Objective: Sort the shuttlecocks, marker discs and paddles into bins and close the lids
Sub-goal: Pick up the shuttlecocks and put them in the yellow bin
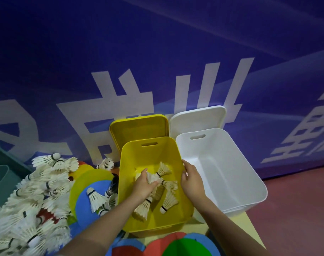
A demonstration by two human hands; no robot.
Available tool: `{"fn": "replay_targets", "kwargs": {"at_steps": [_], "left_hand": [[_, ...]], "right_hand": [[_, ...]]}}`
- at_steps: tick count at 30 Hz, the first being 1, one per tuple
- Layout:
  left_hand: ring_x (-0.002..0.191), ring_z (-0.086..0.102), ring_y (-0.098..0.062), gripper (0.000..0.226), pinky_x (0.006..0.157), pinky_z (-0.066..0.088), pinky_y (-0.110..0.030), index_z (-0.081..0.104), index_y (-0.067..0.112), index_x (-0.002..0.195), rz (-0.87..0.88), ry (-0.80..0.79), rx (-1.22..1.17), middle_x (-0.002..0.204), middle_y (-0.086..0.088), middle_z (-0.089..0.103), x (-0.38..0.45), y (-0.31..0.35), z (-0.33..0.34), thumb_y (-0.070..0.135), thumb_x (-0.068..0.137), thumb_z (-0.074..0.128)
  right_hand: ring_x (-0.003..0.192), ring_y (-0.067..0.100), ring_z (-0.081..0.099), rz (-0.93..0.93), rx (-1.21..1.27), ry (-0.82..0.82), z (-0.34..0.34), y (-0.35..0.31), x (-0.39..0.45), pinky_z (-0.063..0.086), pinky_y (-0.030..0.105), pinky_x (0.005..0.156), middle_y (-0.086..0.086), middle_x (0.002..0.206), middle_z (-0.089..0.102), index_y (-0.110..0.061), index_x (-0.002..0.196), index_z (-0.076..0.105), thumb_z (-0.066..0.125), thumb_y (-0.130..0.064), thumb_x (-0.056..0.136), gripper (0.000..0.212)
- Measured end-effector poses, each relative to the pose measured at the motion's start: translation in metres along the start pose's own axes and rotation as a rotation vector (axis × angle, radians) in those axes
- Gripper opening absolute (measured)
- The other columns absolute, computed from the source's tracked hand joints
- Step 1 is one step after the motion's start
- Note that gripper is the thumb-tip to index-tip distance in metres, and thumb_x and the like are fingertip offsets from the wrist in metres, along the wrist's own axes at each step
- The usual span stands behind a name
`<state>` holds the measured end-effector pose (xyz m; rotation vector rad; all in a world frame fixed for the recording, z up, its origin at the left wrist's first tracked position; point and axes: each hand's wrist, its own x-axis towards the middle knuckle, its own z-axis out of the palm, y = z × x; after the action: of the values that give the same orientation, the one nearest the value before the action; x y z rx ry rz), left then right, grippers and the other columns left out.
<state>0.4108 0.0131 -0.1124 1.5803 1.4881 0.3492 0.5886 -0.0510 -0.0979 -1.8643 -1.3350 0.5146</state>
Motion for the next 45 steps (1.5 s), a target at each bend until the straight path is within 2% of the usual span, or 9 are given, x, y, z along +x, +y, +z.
{"fn": "replay_targets", "kwargs": {"at_steps": [4,9,15,21,27,32,36,40,45], "left_hand": [[0.126,0.048,-0.031,0.089,0.087,0.046,-0.033,0.003,0.017,0.153,-0.076,0.038,0.076,0.152,-0.013,0.032,0.024,0.002,0.002,0.036,0.090,0.063],[0.128,0.043,-0.035,0.090,0.094,0.043,-0.042,0.002,0.019,0.153,-0.203,0.083,0.141,0.149,-0.017,0.032,0.035,-0.011,0.000,0.040,0.089,0.062],[0.133,0.039,-0.031,0.076,0.103,0.040,-0.042,0.016,0.021,0.151,-0.001,0.072,0.115,0.151,-0.011,0.028,0.011,-0.006,-0.015,0.041,0.091,0.058],[0.118,0.050,-0.019,0.068,0.091,0.045,-0.031,0.024,0.025,0.149,0.201,0.092,0.000,0.142,-0.004,0.039,-0.034,0.008,-0.068,0.040,0.092,0.057],[0.103,0.059,-0.012,0.048,0.091,0.050,-0.034,0.045,0.022,0.137,0.314,0.182,-0.055,0.131,-0.002,0.052,-0.080,-0.016,-0.146,0.029,0.092,0.059],[0.097,0.058,-0.010,0.032,0.083,0.048,-0.026,0.056,0.021,0.126,0.338,0.222,-0.013,0.128,0.001,0.052,-0.110,-0.070,-0.194,0.026,0.094,0.057],[0.093,0.059,-0.009,0.023,0.084,0.047,-0.026,0.062,0.020,0.115,0.340,0.253,-0.009,0.119,-0.001,0.057,-0.132,-0.115,-0.228,0.020,0.092,0.059],[0.097,0.058,-0.005,0.019,0.082,0.047,-0.021,0.065,0.022,0.108,0.376,0.326,-0.018,0.112,0.003,0.058,-0.162,-0.161,-0.268,0.016,0.091,0.059],[0.108,0.054,-0.008,0.022,0.091,0.047,-0.030,0.062,0.032,0.110,0.343,0.422,0.008,0.116,0.009,0.053,-0.191,-0.222,-0.307,0.021,0.091,0.059]], "right_hand": [[0.112,0.016,0.053,-0.006,0.034,0.014,0.002,0.006,0.000,0.038,0.021,0.088,0.000,0.122,0.057,-0.024,0.136,0.046,0.041,-0.015,0.098,0.040],[0.109,0.015,0.053,-0.002,0.042,0.010,0.002,0.008,0.001,0.040,0.023,0.089,-0.001,0.118,0.057,-0.025,0.135,0.047,0.041,-0.016,0.098,0.039],[0.110,0.019,0.055,0.001,0.014,0.022,0.001,0.005,0.000,0.041,0.026,0.089,0.004,0.121,0.058,-0.021,0.135,0.049,0.043,-0.016,0.098,0.038],[0.121,0.028,0.049,0.025,-0.157,-0.083,-0.006,-0.010,0.000,0.039,0.035,0.097,0.012,0.131,0.052,-0.014,0.139,0.042,0.049,-0.020,0.096,0.045],[0.120,0.028,0.049,0.012,-0.046,0.114,0.016,-0.072,-0.025,0.039,0.038,0.101,0.013,0.129,0.051,-0.008,0.132,0.051,0.054,-0.015,0.092,0.041],[0.104,0.015,0.058,-0.113,0.129,-0.002,0.073,-0.144,-0.071,0.047,0.026,0.085,0.003,0.114,0.061,-0.015,0.123,0.059,0.053,-0.015,0.094,0.029],[0.091,0.005,0.056,-0.116,0.196,-0.131,0.126,-0.191,-0.112,0.039,0.004,0.071,-0.005,0.105,0.062,-0.016,0.115,0.063,0.050,-0.017,0.096,0.023],[0.090,0.012,0.058,-0.122,0.158,-0.268,0.184,-0.218,-0.145,0.040,0.020,0.074,-0.001,0.099,0.062,-0.014,0.117,0.063,0.049,-0.018,0.096,0.025],[0.111,0.020,0.054,-0.052,-0.077,-0.305,0.243,-0.226,-0.171,0.047,0.038,0.091,0.003,0.124,0.056,-0.016,0.134,0.050,0.050,-0.039,0.095,0.045]]}}
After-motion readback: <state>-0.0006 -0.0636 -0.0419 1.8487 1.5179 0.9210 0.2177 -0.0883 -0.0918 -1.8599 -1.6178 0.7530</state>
